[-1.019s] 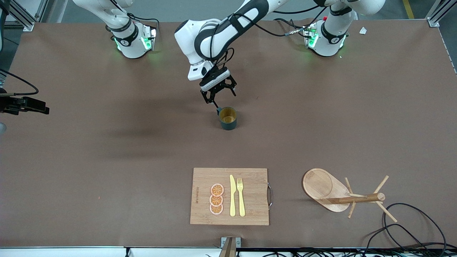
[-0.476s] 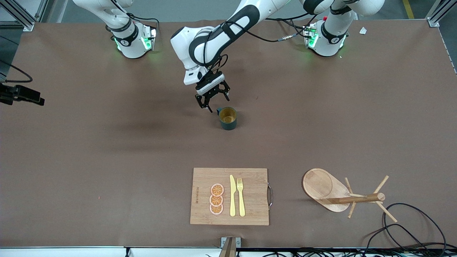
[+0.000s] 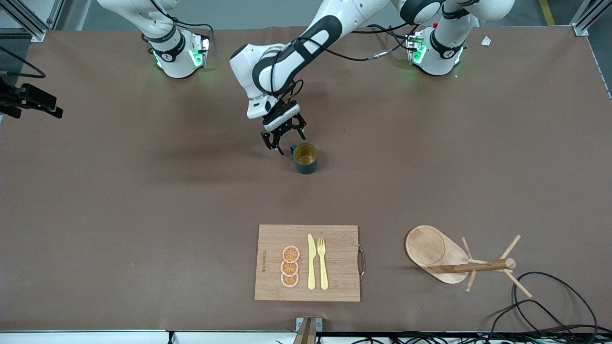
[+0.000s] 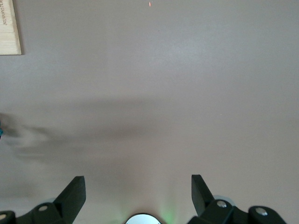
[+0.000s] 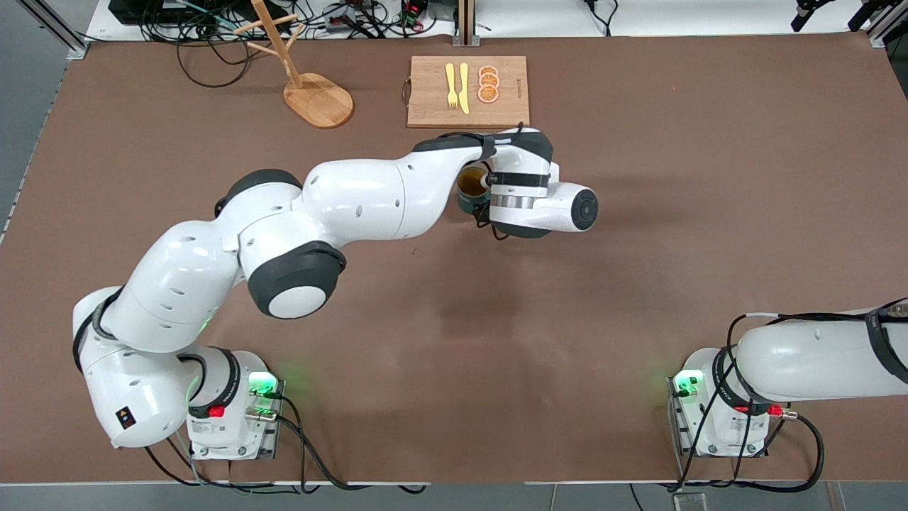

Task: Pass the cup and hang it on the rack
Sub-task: 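Move the left gripper over the mug and grasp its handle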

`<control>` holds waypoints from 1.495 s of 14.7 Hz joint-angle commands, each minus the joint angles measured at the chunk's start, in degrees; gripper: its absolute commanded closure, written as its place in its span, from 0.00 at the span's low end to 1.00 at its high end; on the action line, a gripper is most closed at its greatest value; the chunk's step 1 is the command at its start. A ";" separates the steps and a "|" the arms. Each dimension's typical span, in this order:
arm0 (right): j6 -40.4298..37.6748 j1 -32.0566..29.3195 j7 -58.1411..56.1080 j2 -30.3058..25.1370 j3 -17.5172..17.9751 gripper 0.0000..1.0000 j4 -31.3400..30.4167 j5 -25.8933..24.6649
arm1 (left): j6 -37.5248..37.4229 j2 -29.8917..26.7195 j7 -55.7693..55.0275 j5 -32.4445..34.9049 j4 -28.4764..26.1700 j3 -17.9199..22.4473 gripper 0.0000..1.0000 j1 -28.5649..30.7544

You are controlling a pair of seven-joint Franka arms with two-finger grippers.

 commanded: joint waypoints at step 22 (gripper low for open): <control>1.49 -0.17 -0.06 -4.16 0.12 0.00 -2.97 -0.86 | 0.43 6.22 -13.55 1.38 1.57 11.64 0.00 -9.85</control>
